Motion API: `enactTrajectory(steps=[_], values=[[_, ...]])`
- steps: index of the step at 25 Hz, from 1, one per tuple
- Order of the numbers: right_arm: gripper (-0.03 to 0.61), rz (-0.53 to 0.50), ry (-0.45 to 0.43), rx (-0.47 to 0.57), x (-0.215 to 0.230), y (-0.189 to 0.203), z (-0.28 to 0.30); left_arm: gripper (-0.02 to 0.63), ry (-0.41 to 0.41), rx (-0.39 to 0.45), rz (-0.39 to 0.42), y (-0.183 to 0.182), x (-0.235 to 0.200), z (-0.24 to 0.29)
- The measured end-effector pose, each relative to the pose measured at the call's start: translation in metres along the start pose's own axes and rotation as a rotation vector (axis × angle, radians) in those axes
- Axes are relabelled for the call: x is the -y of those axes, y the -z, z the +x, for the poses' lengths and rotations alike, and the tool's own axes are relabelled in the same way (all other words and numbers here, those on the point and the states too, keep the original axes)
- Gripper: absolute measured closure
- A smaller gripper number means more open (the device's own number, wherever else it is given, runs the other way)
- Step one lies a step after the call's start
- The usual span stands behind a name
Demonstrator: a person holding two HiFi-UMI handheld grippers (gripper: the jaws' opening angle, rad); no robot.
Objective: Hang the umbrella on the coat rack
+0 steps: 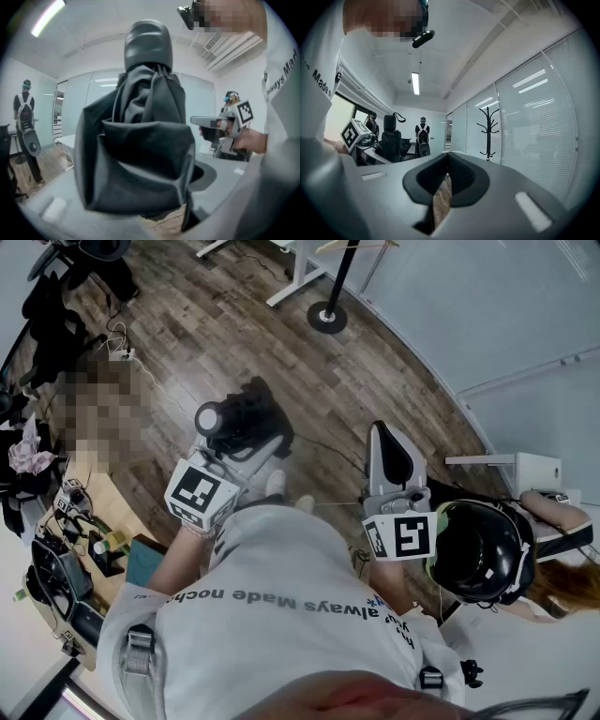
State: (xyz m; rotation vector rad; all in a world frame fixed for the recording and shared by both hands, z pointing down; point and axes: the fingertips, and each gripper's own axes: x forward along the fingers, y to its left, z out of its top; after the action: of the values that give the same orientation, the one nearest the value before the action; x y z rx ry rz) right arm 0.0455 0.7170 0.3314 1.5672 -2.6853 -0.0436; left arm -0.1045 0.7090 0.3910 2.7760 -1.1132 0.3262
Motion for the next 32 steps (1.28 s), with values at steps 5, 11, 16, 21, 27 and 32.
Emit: enactTrajectory(steps=[5, 11, 16, 21, 27, 32], values=[[0.577, -0.001, 0.004, -0.001, -0.008, -0.003, 0.028, 0.324, 0.009, -0.006, -0.01, 0.001, -0.028, -0.002], [0.577, 0.022, 0.03, -0.011, -0.013, 0.005, 0.057, 0.324, 0.005, -0.017, 0.014, 0.001, -0.059, -0.002], [0.577, 0.037, 0.034, -0.019, 0.002, 0.012, 0.078, 0.324, -0.001, -0.006, 0.008, -0.004, -0.078, 0.015], [0.577, 0.044, 0.028, -0.013, 0.028, 0.019, 0.107, 0.324, -0.009, -0.014, 0.007, -0.008, -0.101, 0.049], [0.577, 0.058, 0.036, -0.009, 0.096, 0.025, 0.157, 0.324, -0.003, -0.025, 0.017, -0.028, -0.134, 0.125], [0.577, 0.071, 0.044, -0.001, 0.174, 0.025, 0.202, 0.324, 0.001, -0.037, 0.038, -0.054, -0.164, 0.207]])
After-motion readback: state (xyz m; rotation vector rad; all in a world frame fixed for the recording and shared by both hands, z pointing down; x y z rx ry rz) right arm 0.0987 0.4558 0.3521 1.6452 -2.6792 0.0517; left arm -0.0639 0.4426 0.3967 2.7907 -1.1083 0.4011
